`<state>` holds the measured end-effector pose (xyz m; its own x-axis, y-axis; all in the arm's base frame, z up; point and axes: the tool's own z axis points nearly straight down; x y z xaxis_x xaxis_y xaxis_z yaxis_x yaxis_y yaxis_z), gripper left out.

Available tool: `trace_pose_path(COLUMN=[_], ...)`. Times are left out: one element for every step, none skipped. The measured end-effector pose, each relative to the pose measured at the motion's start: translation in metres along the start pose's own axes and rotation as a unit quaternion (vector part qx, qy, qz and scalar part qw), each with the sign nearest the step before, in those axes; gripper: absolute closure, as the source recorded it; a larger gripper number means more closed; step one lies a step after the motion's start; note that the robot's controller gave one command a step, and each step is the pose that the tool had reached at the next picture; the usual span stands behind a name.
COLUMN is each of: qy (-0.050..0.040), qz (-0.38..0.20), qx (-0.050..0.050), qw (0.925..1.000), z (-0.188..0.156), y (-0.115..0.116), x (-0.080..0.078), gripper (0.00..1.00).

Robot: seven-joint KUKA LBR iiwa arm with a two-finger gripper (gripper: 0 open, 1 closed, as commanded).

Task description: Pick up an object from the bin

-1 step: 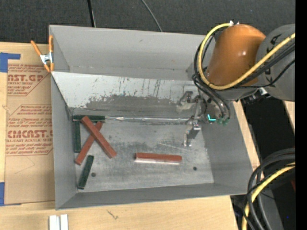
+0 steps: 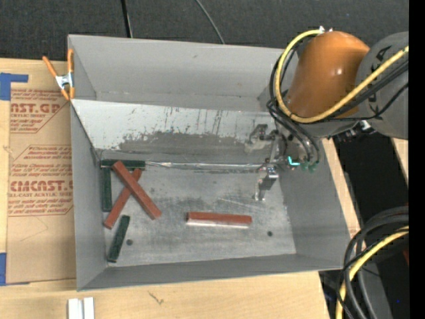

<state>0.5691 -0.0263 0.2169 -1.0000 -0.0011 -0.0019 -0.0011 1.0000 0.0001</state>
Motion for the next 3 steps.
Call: trace_pose_path(qy=[-0.0031,0.0004,-0.0051], qz=[-0.024,-0.031,-0.046], qx=[0.000,0.000,0.000], qw=[0.9997,0.9995,0.9989], z=[0.053,0.091,0.141], y=[0.002,0.025,0.031], x=[0.004,0.063,0.013], gripper=[0.00,0.00,1.00])
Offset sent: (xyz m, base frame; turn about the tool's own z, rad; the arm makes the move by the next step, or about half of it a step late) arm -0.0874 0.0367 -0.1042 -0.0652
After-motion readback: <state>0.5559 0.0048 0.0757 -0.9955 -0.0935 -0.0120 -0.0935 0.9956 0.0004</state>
